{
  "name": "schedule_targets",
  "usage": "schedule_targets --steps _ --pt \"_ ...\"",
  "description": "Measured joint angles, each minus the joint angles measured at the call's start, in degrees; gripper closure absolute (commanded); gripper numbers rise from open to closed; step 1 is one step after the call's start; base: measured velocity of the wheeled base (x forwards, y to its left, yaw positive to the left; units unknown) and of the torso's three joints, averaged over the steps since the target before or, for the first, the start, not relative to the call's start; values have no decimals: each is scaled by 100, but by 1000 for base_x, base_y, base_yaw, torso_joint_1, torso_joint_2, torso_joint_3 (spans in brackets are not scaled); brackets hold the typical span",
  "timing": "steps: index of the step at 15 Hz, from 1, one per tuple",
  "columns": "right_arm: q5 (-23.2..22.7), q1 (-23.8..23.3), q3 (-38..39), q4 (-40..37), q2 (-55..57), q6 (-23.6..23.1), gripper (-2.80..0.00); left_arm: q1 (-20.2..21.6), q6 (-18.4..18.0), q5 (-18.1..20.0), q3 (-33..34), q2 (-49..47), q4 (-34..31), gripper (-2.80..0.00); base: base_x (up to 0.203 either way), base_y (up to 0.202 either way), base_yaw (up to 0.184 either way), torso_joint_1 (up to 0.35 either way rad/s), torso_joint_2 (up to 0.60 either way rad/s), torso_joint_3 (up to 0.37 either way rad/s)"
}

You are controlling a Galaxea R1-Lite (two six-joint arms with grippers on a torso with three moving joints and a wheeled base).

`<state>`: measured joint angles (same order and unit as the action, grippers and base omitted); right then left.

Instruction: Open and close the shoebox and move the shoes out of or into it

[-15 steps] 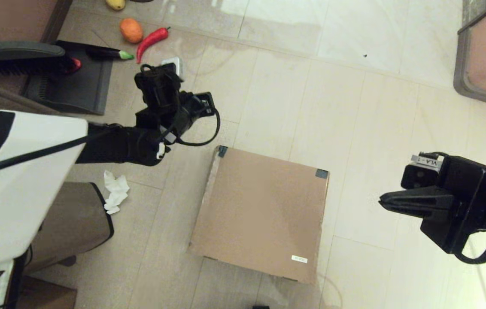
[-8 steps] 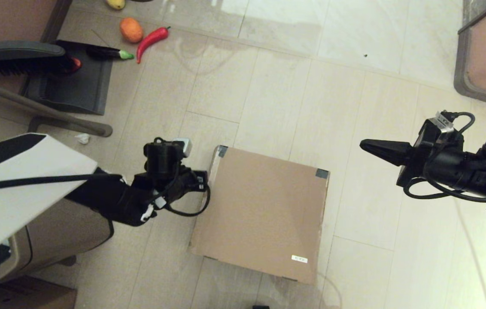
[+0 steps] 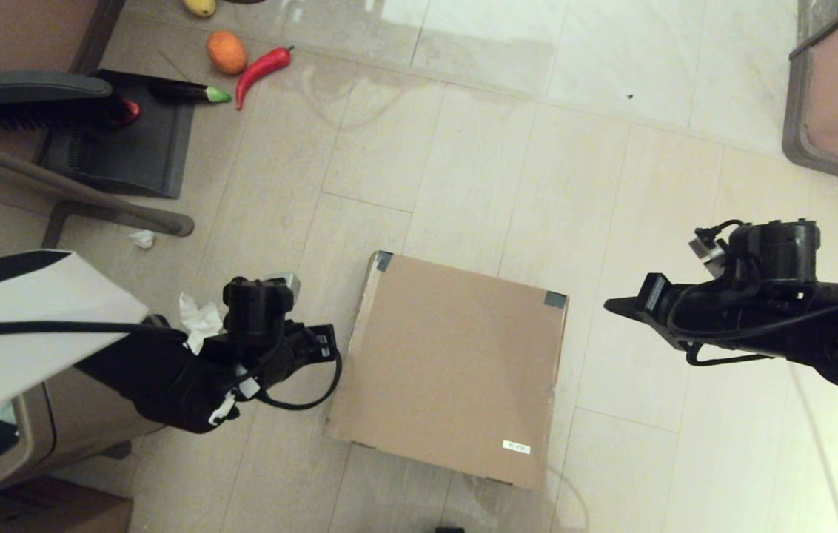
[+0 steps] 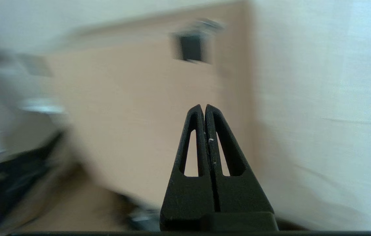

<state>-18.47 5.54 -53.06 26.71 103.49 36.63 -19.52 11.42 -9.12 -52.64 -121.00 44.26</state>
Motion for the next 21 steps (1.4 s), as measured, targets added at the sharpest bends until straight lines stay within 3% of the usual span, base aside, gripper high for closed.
schedule_targets --steps 1,3,7,10,14,17,19,21 --pt "339 78 -17 -235 -35 -217 0 -122 17 2 124 -6 2 0 0 0 0 0 0 0" --pt "598 144 87 -543 -205 -560 0 -536 130 -29 263 -109 33 0 0 0 0 0 0 0" --pt "1347 211 665 -736 -539 -1348 0 -1226 393 -336 -182 -574 85 0 0 0 0 0 0 0" --pt "1435 256 723 -761 -663 -1448 0 -1246 317 -775 -330 -569 139 0 0 0 0 0 0 0" --pt "1823 598 490 -1225 -702 -1605 0 -520 -282 -2024 -285 -216 91 0 0 0 0 0 0 0" --pt "2136 821 337 -1466 -713 -2467 0 183 -747 -2551 143 31 -30 0 0 0 0 0 0 0" --pt "2295 860 192 -1640 -708 -2676 0 657 -757 -2751 469 62 -12 0 0 0 0 0 0 0" --pt "2461 877 186 -1750 -716 -2661 0 1021 -482 -2795 641 -2 -6 0 0 0 0 0 0 0"
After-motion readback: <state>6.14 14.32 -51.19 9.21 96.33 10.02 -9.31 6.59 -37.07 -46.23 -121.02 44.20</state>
